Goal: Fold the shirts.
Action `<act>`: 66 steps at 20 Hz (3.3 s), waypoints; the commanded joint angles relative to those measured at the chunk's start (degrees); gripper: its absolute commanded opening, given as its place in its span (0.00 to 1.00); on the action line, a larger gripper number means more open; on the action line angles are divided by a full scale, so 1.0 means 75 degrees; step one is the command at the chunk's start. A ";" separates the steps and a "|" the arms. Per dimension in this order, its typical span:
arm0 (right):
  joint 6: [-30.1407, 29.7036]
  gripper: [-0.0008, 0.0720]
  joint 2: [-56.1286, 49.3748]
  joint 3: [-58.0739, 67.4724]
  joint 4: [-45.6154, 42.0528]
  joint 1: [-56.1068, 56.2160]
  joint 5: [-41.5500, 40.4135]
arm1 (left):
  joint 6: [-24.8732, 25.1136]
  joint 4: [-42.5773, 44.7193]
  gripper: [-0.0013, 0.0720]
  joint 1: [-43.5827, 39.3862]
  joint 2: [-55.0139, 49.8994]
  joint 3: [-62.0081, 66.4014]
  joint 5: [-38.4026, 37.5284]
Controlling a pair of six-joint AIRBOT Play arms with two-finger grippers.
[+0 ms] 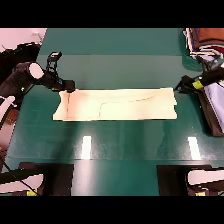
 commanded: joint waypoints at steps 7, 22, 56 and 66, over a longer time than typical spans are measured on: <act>-0.1142 0.82 -0.0259 -0.2387 0.1789 -0.1553 -0.0274 | 0.0388 -0.2256 0.07 -0.0003 -0.0038 0.0146 -0.0108; -0.1545 0.03 0.0606 -0.1064 0.2562 0.0134 -0.0446 | 0.0347 -0.2745 0.06 -0.2264 -0.1614 0.0697 0.1373; -0.1183 0.19 -0.1953 0.4747 0.3305 0.7603 -0.3416 | 0.0353 0.0358 0.06 0.1250 0.0833 0.2422 -0.0766; -0.0758 0.66 -0.1049 0.2652 0.1603 0.6709 -0.1877 | 0.0408 0.0169 0.06 0.1967 0.1311 0.2419 -0.1268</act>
